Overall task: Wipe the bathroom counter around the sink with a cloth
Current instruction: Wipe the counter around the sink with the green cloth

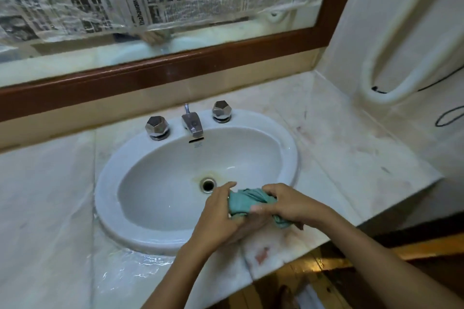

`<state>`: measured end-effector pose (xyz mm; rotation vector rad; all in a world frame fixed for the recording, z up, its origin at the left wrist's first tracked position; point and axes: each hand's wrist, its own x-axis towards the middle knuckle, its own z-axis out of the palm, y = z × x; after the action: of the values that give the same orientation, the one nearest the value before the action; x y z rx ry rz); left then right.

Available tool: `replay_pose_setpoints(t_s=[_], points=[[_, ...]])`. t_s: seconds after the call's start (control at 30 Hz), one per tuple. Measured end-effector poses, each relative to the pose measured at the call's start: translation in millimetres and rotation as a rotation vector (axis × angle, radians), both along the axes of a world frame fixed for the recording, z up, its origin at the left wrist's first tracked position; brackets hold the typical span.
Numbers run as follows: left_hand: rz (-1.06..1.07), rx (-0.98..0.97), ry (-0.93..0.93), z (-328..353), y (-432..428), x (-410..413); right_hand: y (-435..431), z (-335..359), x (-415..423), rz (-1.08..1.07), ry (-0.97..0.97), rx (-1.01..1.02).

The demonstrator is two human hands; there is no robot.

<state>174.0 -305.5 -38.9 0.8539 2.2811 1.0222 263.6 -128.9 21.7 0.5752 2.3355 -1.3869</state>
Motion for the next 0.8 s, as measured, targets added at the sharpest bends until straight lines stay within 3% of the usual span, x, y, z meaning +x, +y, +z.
replay_pose_setpoints(t_s=[0.17,0.37,0.43,0.5,0.57,0.67,0.8], points=[[0.241,0.103,-0.09,0.1,24.2,11.3,34.9,-3.8,34.3,-0.447,0.094,-0.393],[0.31,0.105,0.001,-8.9,84.5,29.4,125.6,-9.8,74.0,-0.824,0.176,-0.442],[0.293,0.089,0.06,-9.6,113.6,30.3,166.5,-9.3,78.0,-0.85,0.254,-0.29],[0.266,0.067,0.106,-8.5,144.6,28.3,208.2,-24.9,74.3,-0.764,0.24,0.134],[0.247,0.04,0.141,-8.0,175.8,24.4,231.6,-49.7,64.8,-0.511,0.14,0.589],[0.291,-0.057,0.192,-9.0,215.4,13.2,226.6,-88.0,45.8,-0.06,-0.009,0.729],[0.336,-0.237,0.128,-13.8,247.4,4.1,232.2,-108.0,31.2,-0.034,0.104,0.912]])
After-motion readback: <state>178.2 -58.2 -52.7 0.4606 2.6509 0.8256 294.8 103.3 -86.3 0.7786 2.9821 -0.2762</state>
